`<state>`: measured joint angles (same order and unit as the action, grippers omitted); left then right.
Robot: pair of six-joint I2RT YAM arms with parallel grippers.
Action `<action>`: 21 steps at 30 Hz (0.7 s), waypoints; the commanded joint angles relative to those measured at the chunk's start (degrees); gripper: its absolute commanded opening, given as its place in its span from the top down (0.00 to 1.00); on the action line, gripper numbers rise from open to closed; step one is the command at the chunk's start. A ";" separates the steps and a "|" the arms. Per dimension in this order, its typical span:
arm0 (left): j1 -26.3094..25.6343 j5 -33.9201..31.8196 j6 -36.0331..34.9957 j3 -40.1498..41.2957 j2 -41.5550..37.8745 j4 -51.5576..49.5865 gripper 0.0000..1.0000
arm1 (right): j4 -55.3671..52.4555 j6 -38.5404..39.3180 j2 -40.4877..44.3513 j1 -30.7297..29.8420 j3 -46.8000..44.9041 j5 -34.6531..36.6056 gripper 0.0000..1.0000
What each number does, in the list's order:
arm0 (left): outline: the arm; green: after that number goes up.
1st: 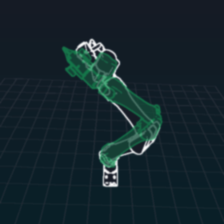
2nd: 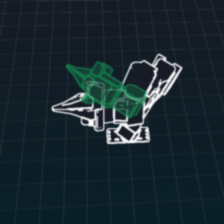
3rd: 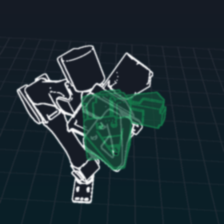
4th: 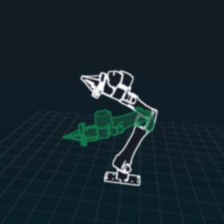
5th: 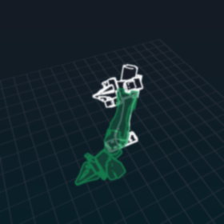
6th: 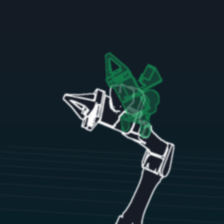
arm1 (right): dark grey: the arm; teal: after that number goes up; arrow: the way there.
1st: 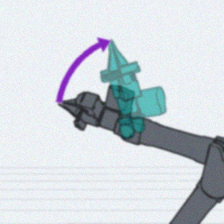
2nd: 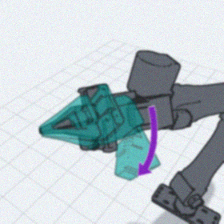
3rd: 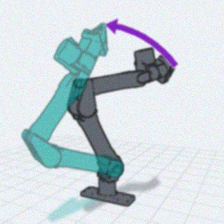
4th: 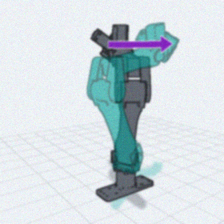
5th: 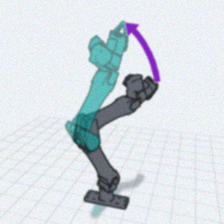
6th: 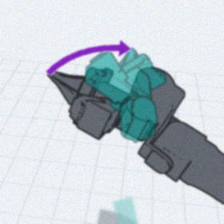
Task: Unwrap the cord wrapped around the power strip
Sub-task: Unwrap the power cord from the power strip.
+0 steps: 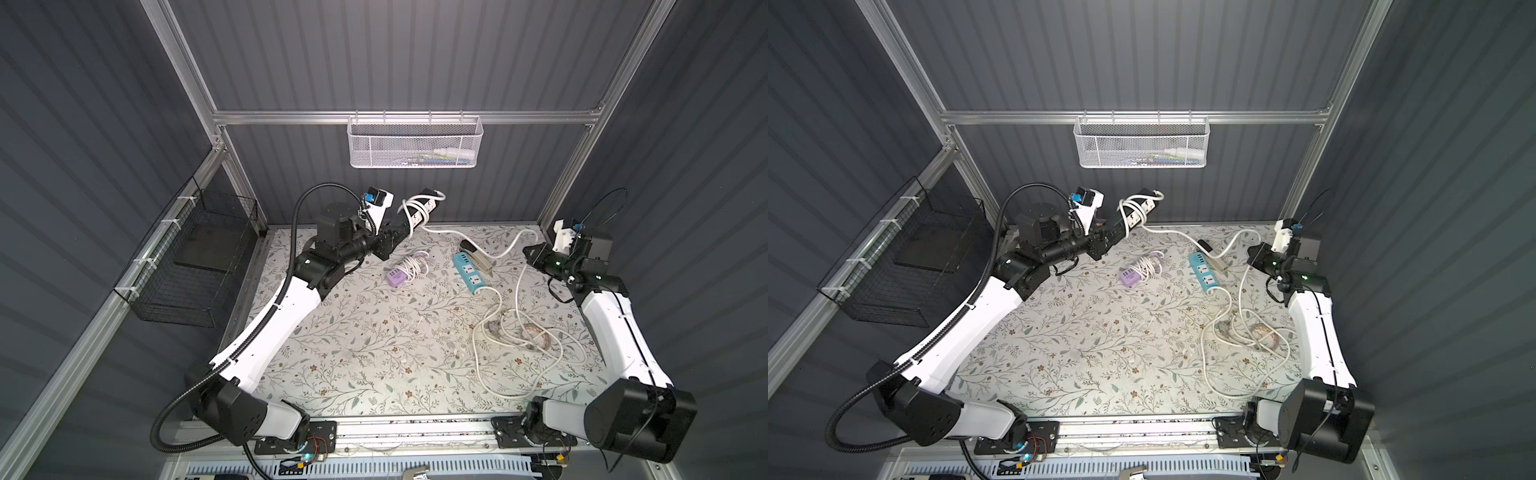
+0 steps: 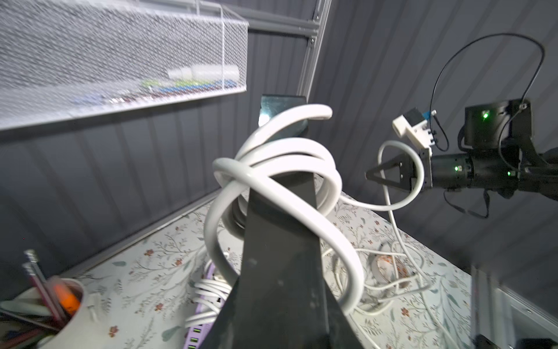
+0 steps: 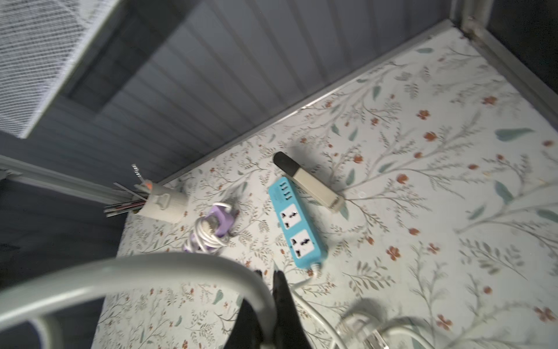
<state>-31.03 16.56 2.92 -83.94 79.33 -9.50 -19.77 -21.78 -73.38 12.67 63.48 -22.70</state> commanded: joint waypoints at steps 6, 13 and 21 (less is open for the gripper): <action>0.01 -9.54 -4.42 2.23 -4.31 3.34 1.00 | -4.25 0.36 -4.74 1.02 -4.14 8.86 1.00; 0.09 -11.29 -4.20 4.75 -4.82 4.40 1.00 | -2.82 -2.17 -12.33 1.52 -4.65 7.15 1.00; 0.22 -10.46 -3.45 5.45 -4.36 5.39 1.00 | 0.08 -4.82 -22.46 1.01 1.66 7.89 1.00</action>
<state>-31.07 6.85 -0.03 -78.08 76.34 -9.26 -20.71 -24.80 -93.58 13.61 62.28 -16.34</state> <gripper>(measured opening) 0.325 0.075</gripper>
